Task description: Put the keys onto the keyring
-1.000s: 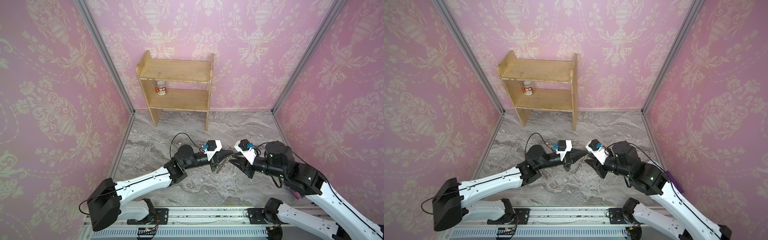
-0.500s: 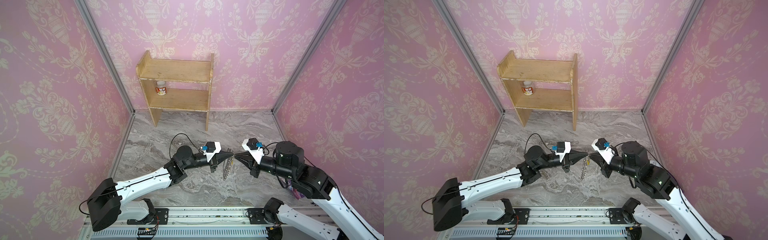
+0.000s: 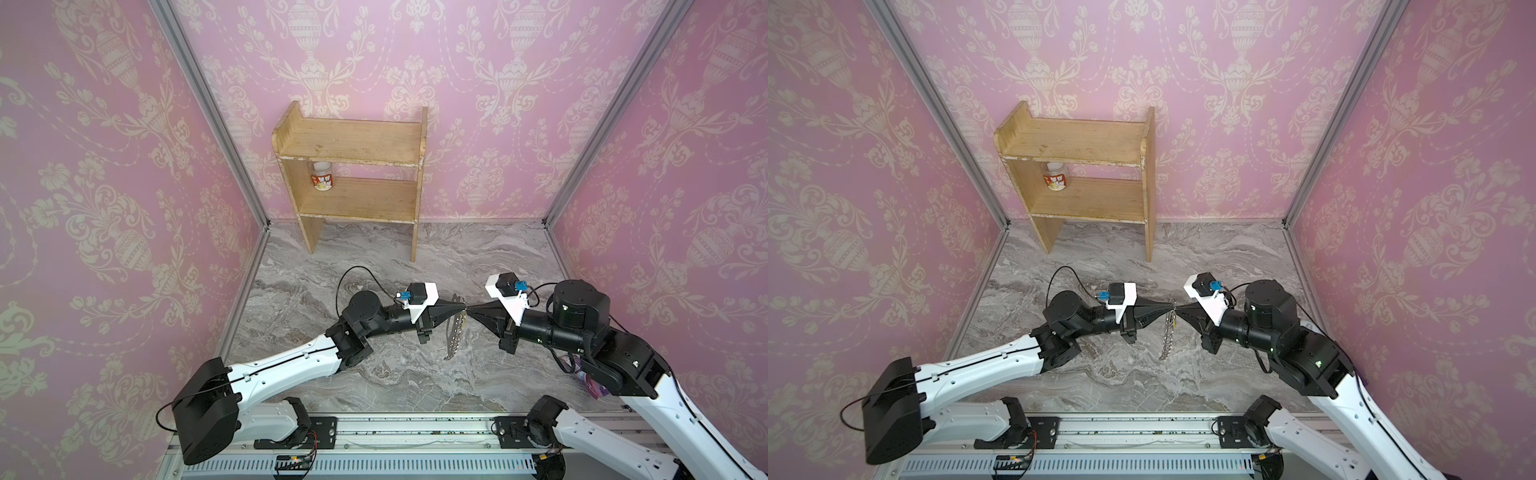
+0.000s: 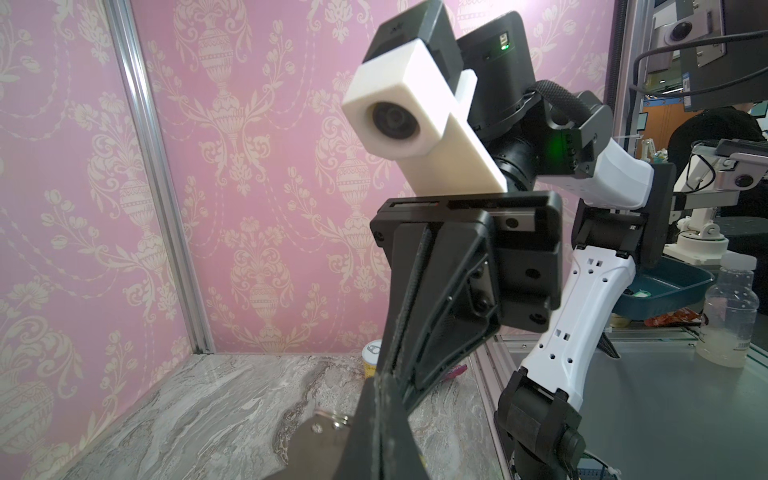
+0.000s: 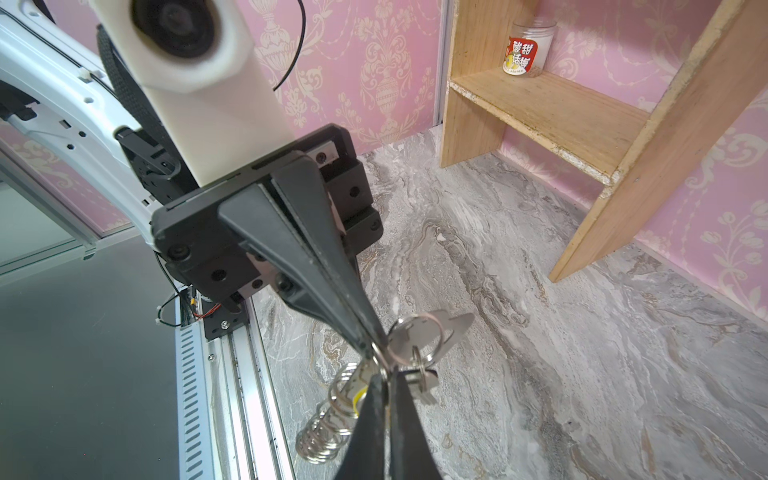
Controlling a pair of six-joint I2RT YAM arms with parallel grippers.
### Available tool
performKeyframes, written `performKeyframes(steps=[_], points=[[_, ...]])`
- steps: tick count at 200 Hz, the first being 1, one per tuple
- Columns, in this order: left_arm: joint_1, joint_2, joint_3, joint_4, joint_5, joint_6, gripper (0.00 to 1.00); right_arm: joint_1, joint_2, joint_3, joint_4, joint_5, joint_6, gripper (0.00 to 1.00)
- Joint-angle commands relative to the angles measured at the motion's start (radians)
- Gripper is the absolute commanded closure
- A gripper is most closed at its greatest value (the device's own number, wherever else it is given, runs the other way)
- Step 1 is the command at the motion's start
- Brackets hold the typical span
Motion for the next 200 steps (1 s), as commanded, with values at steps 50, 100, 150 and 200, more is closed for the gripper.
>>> performKeyframes(steps=[50,100,150,200], points=[[0.002,-0.010,0.006,0.059,-0.002,-0.002,1.00,0.006,-0.020,-0.049,0.023,-0.076,0.046,0.89],[0.002,0.005,-0.010,0.084,-0.005,-0.028,1.00,0.006,-0.056,-0.088,0.036,-0.072,0.070,0.90],[0.002,0.019,-0.051,0.130,-0.011,-0.070,1.00,0.005,-0.067,-0.124,0.063,-0.063,0.084,0.89],[0.002,0.038,-0.085,0.168,-0.019,-0.074,1.00,0.006,-0.069,-0.116,0.064,-0.065,0.091,0.84]])
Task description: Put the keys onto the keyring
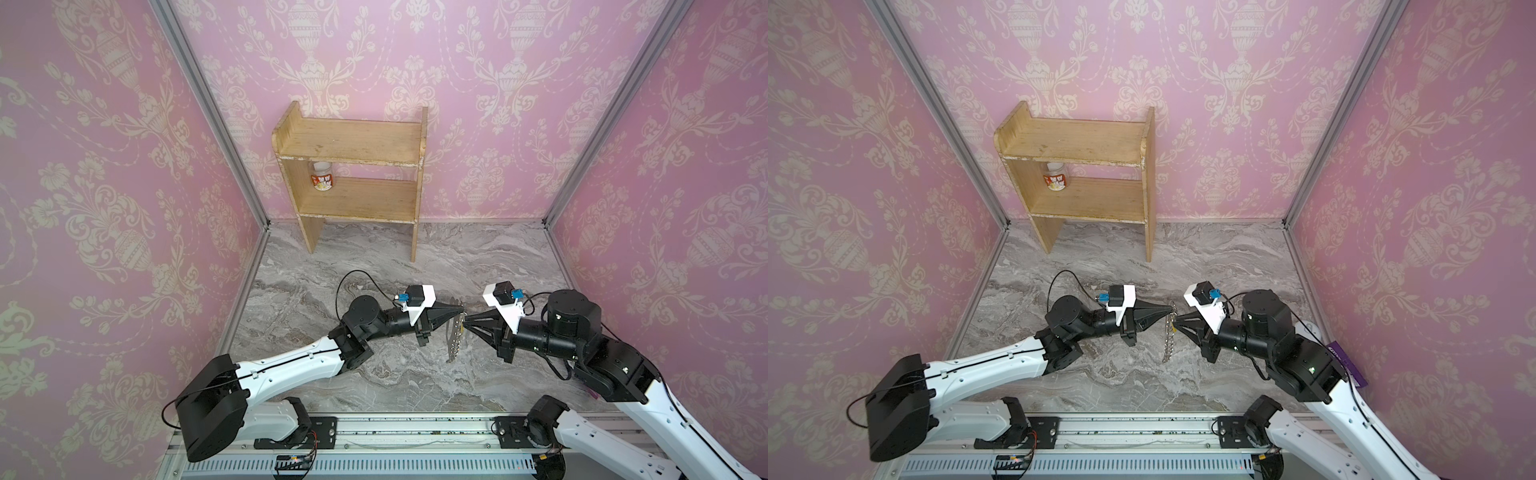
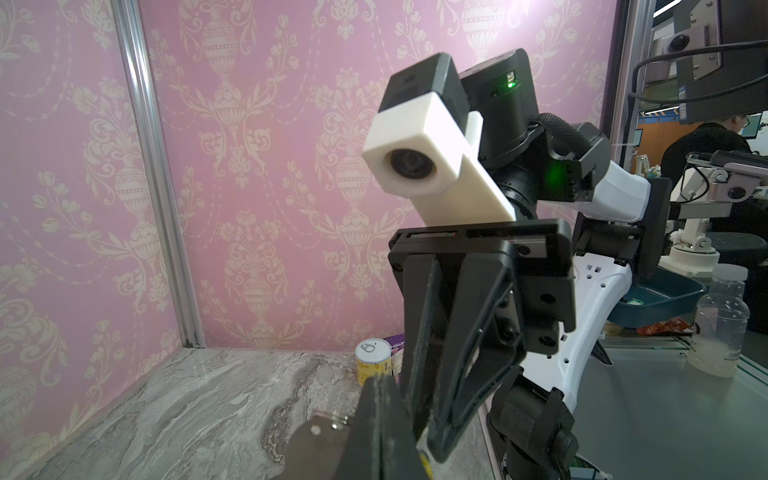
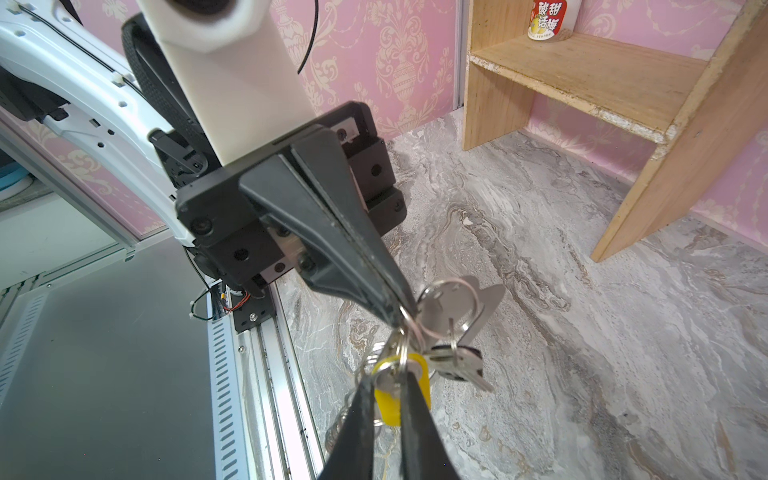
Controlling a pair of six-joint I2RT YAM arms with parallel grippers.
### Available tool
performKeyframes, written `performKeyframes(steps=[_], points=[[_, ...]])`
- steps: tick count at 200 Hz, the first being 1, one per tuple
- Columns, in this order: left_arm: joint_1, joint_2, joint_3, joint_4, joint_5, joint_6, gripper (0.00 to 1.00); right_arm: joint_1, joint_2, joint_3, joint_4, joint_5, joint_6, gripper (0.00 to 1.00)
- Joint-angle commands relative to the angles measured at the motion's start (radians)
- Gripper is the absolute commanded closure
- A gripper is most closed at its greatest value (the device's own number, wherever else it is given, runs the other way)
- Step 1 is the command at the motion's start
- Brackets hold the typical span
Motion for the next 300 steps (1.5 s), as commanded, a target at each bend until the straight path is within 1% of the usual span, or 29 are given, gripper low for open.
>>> performKeyframes(steps=[1,36,57,86,103,118,132,158,180,188,202,226,254,283,289,300], points=[[-0.001,0.014,-0.015,0.065,-0.016,-0.022,1.00,0.006,-0.005,0.001,0.022,-0.014,0.021,0.84],[-0.001,0.017,-0.017,0.081,-0.012,-0.026,1.00,0.006,0.004,0.003,0.041,-0.009,0.021,0.83],[-0.001,0.008,-0.010,0.075,-0.012,-0.025,1.00,0.005,0.027,-0.003,0.047,-0.019,0.019,0.84],[0.000,-0.002,-0.004,0.064,-0.005,-0.023,1.00,0.003,0.028,-0.016,0.076,-0.003,0.019,0.86],[-0.001,-0.007,-0.001,0.064,-0.003,-0.026,1.00,0.001,0.031,-0.017,0.087,-0.005,0.021,0.88],[-0.001,-0.009,0.001,0.062,-0.002,-0.025,1.00,-0.002,0.026,-0.024,0.100,-0.007,0.026,0.91],[-0.001,-0.014,0.002,0.061,-0.003,-0.023,1.00,-0.006,0.021,-0.023,0.093,-0.009,0.027,0.94],[-0.001,-0.020,0.001,0.059,-0.003,-0.021,1.00,-0.017,0.009,-0.027,0.070,-0.011,0.024,0.97],[-0.001,-0.024,0.002,0.050,-0.002,-0.016,1.00,-0.028,-0.014,-0.034,0.058,-0.015,0.025,0.94],[-0.001,-0.025,0.002,0.049,-0.002,-0.016,1.00,-0.031,-0.018,-0.035,0.055,-0.016,0.028,0.95],[-0.001,-0.025,0.002,0.048,0.001,-0.012,1.00,-0.037,-0.016,-0.032,0.043,-0.026,0.023,0.95],[-0.001,-0.023,0.002,0.053,-0.001,-0.010,1.00,-0.044,-0.007,-0.039,0.055,-0.061,0.031,1.00],[0.000,-0.005,0.002,0.093,0.002,-0.022,1.00,-0.043,0.017,-0.065,0.106,-0.116,0.058,1.00],[0.000,0.010,0.002,0.117,0.001,-0.026,1.00,-0.043,0.029,-0.083,0.130,-0.153,0.080,0.94],[0.001,0.012,0.033,0.121,0.003,-0.028,1.00,-0.043,0.033,-0.085,0.129,-0.161,0.082,0.92],[0.001,0.018,0.036,0.122,0.008,-0.028,1.00,-0.043,0.033,-0.081,0.110,-0.164,0.077,0.80]])
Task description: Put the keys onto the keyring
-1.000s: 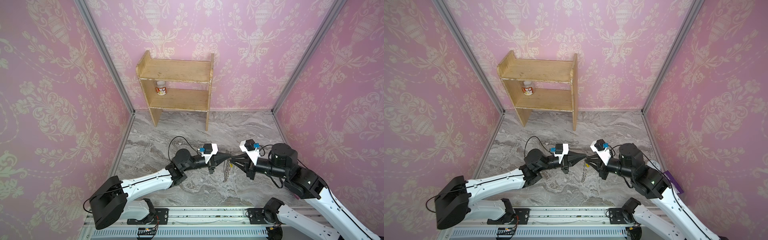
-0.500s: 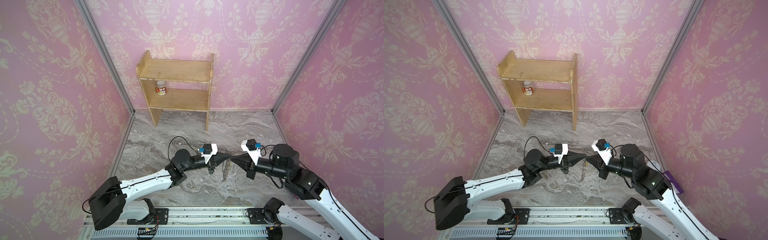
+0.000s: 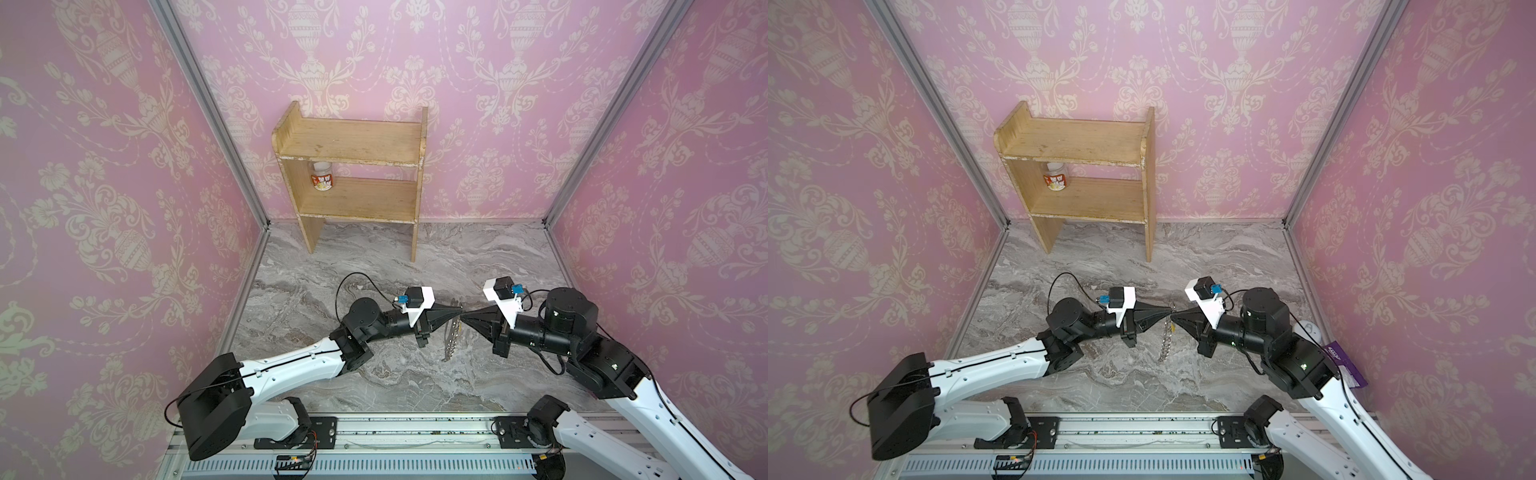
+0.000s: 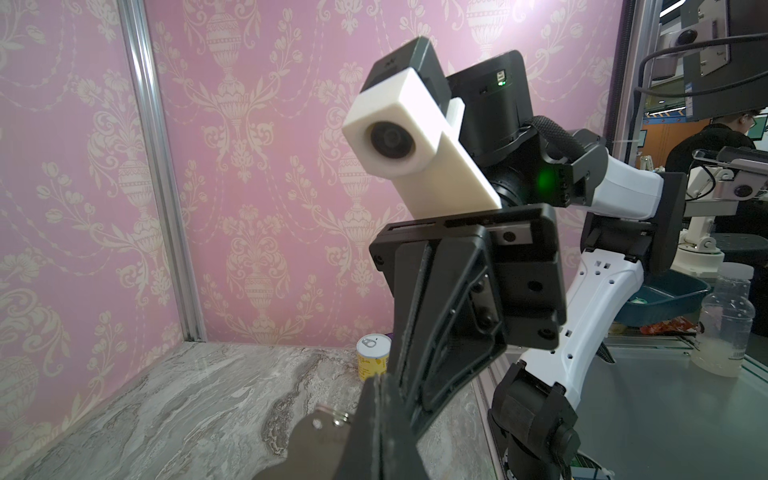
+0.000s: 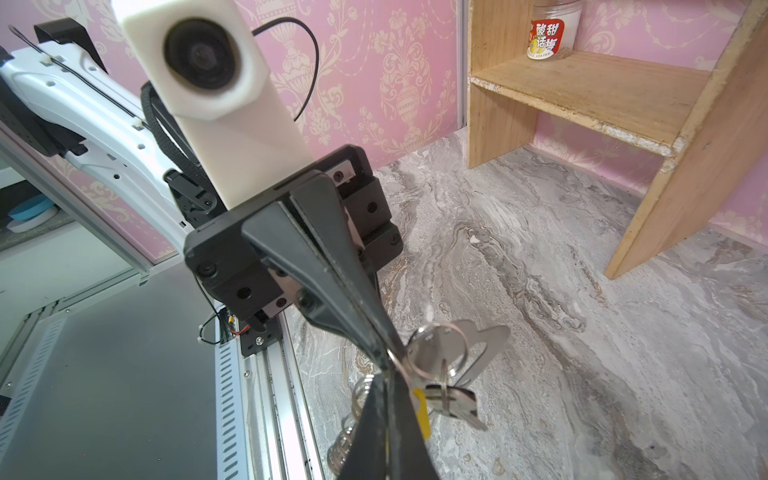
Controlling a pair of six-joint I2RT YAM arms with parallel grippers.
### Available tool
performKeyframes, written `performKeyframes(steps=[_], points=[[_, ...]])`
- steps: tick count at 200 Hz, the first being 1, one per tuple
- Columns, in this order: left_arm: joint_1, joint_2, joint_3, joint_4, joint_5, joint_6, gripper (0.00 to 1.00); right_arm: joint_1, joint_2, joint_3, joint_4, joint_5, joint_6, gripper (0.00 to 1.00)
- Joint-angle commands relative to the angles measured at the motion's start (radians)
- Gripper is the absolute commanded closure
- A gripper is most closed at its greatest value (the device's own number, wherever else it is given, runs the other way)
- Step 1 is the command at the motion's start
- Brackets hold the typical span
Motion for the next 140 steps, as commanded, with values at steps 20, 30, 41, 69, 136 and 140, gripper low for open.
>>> performKeyframes(steps=[20,30,41,69,136,140], points=[[0.001,0.006,0.043,0.083,0.010,-0.018,1.00,0.003,-0.028,-0.011,-0.062,-0.006,-0.004,0.74],[0.001,0.000,0.042,0.075,0.009,-0.013,1.00,-0.002,-0.047,0.001,-0.087,0.020,-0.018,0.74],[0.001,-0.002,0.043,0.066,0.009,-0.008,1.00,-0.008,-0.056,0.014,-0.110,0.028,-0.029,0.72],[0.001,-0.005,0.042,0.058,0.015,-0.006,1.00,-0.028,-0.075,0.016,-0.099,0.036,-0.034,0.71],[0.001,0.002,0.036,0.062,0.026,-0.009,1.00,-0.046,-0.052,0.021,-0.002,-0.012,-0.019,0.72],[0.001,0.003,0.036,0.062,0.026,-0.009,1.00,-0.048,-0.053,0.020,0.006,-0.016,-0.016,0.72]])
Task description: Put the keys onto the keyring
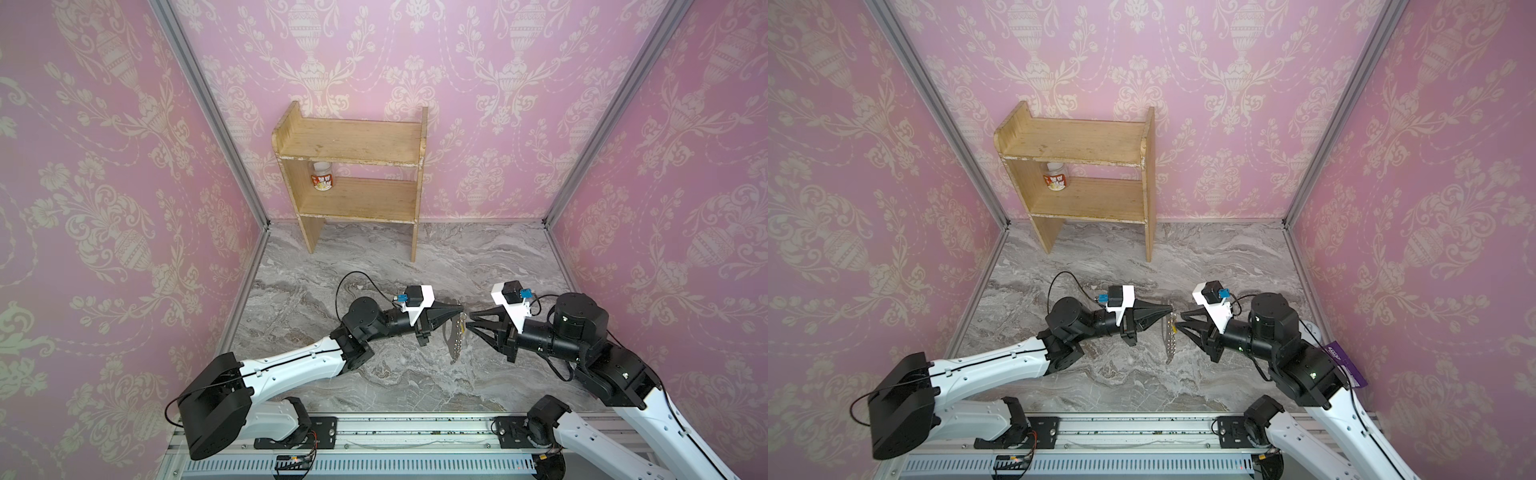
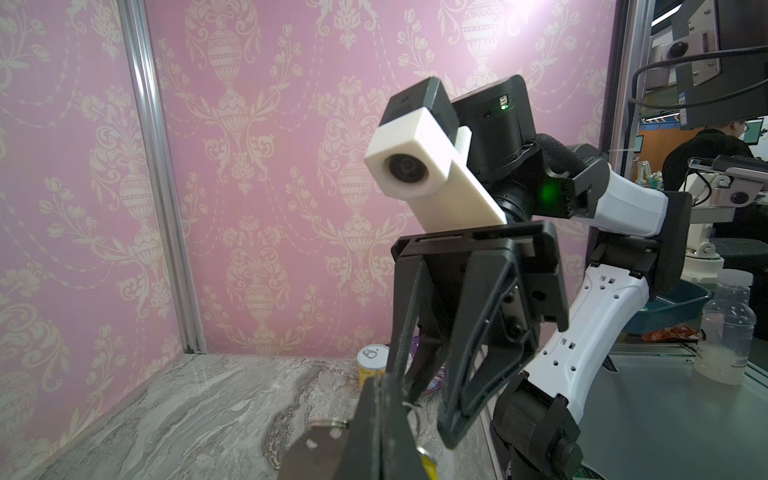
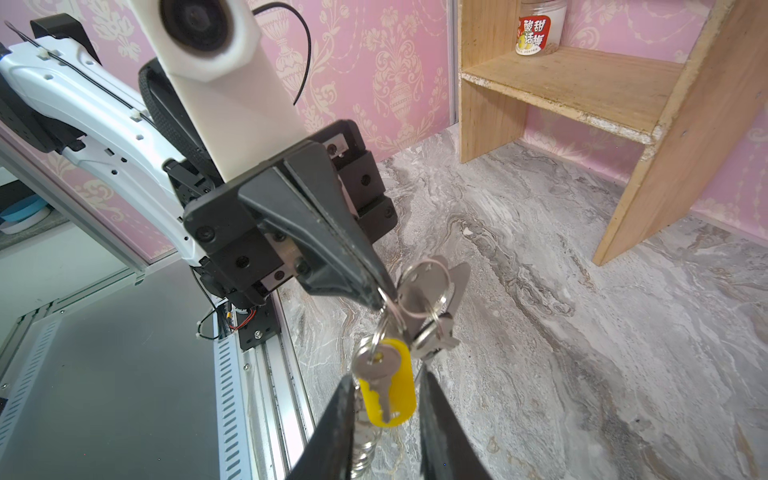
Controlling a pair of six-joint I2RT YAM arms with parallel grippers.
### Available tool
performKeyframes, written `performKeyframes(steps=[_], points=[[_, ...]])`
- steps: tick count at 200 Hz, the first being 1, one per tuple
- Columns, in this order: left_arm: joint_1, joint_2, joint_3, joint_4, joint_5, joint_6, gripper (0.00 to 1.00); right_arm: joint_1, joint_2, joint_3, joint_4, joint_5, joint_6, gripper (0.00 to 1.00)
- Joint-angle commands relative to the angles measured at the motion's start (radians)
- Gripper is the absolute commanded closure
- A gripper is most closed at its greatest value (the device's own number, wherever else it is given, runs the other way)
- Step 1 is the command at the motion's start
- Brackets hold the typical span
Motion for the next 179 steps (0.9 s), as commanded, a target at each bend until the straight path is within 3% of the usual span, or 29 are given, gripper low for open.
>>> performKeyframes(steps=[1,70,126,179], points=[[0.001,-0.001,0.023,0.051,0.024,-0.007,1.00,-0.008,0.007,0.021,0.062,-0.031,-0.003,0.72],[0.001,0.000,0.030,0.057,0.039,-0.016,1.00,-0.009,0.041,0.008,0.136,-0.075,0.018,0.73],[0.001,-0.012,0.031,0.055,0.027,-0.016,1.00,-0.010,0.043,-0.013,0.136,-0.090,0.014,0.93],[0.001,-0.001,0.038,0.064,0.030,-0.026,1.00,-0.010,0.030,-0.017,0.133,-0.115,0.017,0.97]])
